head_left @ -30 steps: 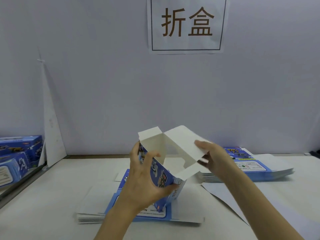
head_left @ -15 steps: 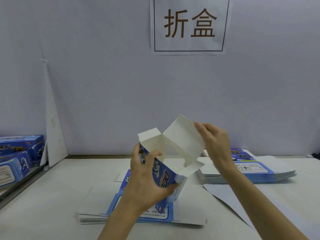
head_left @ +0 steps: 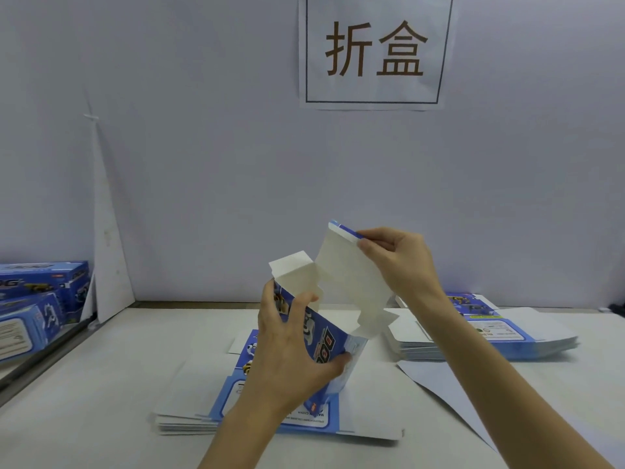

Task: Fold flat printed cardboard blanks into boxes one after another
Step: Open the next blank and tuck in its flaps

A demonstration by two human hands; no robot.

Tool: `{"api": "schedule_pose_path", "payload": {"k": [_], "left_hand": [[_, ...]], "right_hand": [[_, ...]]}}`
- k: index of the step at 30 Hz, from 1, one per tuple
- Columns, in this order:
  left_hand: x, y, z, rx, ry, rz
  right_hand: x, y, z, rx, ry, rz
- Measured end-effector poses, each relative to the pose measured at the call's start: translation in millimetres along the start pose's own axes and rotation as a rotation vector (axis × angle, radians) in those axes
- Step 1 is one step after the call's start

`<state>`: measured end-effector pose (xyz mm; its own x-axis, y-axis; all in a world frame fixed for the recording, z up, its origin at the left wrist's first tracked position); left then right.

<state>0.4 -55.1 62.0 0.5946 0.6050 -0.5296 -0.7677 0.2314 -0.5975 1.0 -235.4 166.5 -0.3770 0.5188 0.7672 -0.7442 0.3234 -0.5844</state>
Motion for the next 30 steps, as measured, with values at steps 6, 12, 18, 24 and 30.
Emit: {"api": "schedule_pose_path", "payload": {"k": [6,12,18,24,30], "left_hand": [[-6,4,7,-0.175,-0.085,0.209],[-1,1,15,-0.333,0.231,0.257],[57,14,-16,-0.283,0.174,0.64],[90,15,-25,-0.195,0.798,0.766],[69,10,-22,0.097,0.935,0.447]], "right_hand": [[9,10,-11,0.158,0.055,0.136],[-60,71,-34,0.048,-0.415,-0.234],[-99,109,-80,0.298,-0.331,-0.335],[-83,108,-90,0.21,-0.104,-0.184],[-92,84,-64,0.191,-0.398,-0.382]]}}
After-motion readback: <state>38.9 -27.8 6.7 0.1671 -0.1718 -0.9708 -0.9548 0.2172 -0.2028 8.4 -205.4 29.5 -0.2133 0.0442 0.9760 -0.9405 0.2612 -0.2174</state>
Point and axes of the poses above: each hand's wrist, its own y-axis away from the middle knuckle, its own z-axis out of the back of the hand, x = y × z, the point moved 4 cm from there along -y, towards the middle knuckle, and after that the axes turned 3 degrees about -y, right-handed, at the moved point
